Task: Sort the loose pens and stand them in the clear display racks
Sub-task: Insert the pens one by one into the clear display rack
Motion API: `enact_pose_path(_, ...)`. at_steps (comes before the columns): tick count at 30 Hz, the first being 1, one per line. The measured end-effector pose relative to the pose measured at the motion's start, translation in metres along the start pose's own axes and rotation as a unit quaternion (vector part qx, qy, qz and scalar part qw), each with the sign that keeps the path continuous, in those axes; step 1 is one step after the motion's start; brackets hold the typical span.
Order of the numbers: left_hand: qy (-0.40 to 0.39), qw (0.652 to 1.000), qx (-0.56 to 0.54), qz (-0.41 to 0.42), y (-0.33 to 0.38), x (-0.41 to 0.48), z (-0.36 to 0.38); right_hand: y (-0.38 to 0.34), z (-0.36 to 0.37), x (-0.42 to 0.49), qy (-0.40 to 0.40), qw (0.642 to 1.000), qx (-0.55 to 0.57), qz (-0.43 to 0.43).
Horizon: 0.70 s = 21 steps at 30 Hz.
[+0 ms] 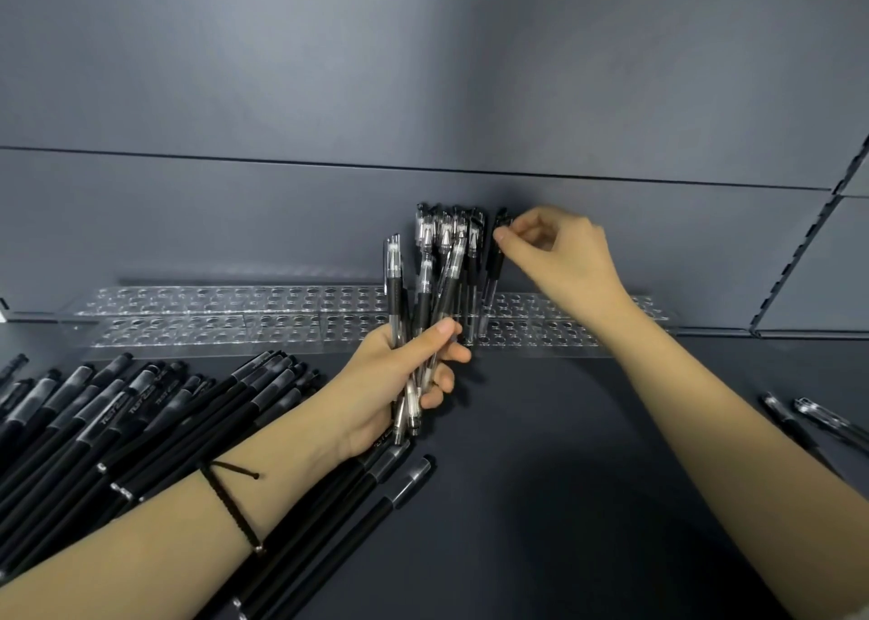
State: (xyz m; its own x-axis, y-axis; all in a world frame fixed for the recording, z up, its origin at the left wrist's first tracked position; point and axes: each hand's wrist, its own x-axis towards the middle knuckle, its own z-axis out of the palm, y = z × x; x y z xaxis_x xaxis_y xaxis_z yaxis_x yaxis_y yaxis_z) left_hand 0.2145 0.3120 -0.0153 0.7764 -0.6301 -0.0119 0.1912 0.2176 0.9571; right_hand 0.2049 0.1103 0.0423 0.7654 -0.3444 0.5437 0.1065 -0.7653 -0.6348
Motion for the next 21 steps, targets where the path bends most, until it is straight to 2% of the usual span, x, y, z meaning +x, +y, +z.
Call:
enact_pose_path(3, 0.007, 1.0, 0.001, 0.003, 0.001, 0.0, 0.0, -0.009, 0.0, -0.004, 0.031, 0.999, 0.036, -0.004)
enact_pose_path(6, 0.007, 1.0, -0.022, -0.001, 0.0, 0.0, -0.001, -0.022, -0.001, -0.01, 0.024, 0.997, 0.062, -0.025)
enact_pose_path(9, -0.004, 0.999, -0.035, -0.005, 0.0, 0.0, -0.001, -0.037, -0.004, -0.016, -0.07, 0.993, 0.087, -0.022)
enact_pose_path(11, -0.009, 0.999, -0.036, -0.003, 0.0, 0.0, -0.001, -0.042, -0.003, -0.018, -0.149, 0.987, 0.051, -0.027)
enact_pose_path(13, -0.011, 0.999, -0.037, 0.001, 0.0, 0.0, -0.001, -0.043, -0.001, -0.02, -0.185, 0.981, 0.043, -0.024)
enact_pose_path(18, -0.018, 1.0, -0.013, 0.006, -0.001, 0.0, 0.001, -0.038, -0.003, -0.018, -0.188, 0.963, 0.173, 0.081)
enact_pose_path(21, 0.0, 1.0, -0.01, -0.006, 0.0, 0.0, 0.001, -0.032, -0.001, -0.013, -0.131, 0.952, 0.257, 0.103)
